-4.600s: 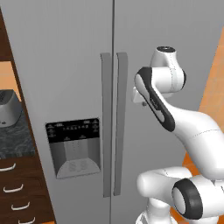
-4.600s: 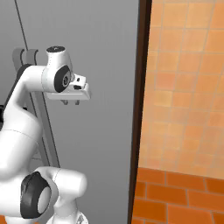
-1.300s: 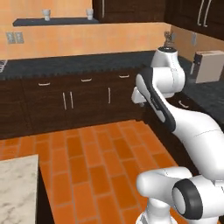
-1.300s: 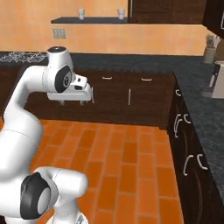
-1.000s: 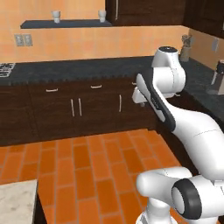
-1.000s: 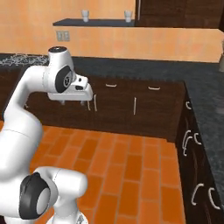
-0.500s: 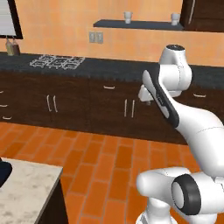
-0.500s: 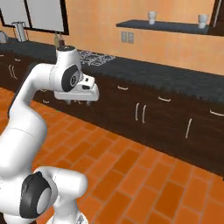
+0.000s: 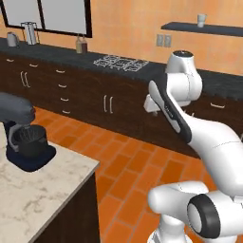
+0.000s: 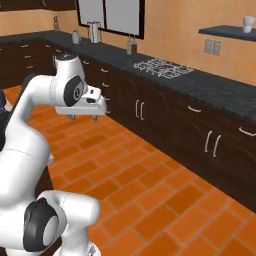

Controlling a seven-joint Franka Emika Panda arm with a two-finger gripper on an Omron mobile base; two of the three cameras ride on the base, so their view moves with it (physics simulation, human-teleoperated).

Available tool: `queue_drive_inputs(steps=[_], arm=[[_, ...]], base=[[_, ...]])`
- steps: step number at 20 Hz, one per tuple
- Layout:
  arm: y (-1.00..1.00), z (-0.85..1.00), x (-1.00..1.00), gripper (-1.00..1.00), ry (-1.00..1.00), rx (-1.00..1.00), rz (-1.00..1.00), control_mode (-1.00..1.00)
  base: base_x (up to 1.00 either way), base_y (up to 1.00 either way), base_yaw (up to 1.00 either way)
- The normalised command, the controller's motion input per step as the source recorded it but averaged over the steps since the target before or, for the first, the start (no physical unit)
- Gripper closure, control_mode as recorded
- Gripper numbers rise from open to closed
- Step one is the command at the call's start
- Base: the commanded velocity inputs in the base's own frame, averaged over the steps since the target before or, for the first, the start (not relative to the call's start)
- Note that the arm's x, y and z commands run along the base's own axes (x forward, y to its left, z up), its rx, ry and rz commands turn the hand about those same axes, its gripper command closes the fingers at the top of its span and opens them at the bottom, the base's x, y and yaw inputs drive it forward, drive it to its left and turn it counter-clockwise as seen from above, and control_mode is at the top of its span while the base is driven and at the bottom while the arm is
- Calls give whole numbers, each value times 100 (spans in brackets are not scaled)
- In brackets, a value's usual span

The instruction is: Navigate to the dishwasher.

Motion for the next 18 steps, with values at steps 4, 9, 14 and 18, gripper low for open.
queue_drive_inputs(steps=[4, 9, 14, 18], arm=[[0, 0, 0, -100, 0, 0, 0, 100], [0, 0, 0, -100, 0, 0, 0, 100], [0, 0, 0, -100, 0, 0, 0, 100], [0, 0, 0, -100, 0, 0, 0, 100]], base=[[31, 53, 28], [25, 59, 79], [-62, 1, 40], [-28, 4, 35]])
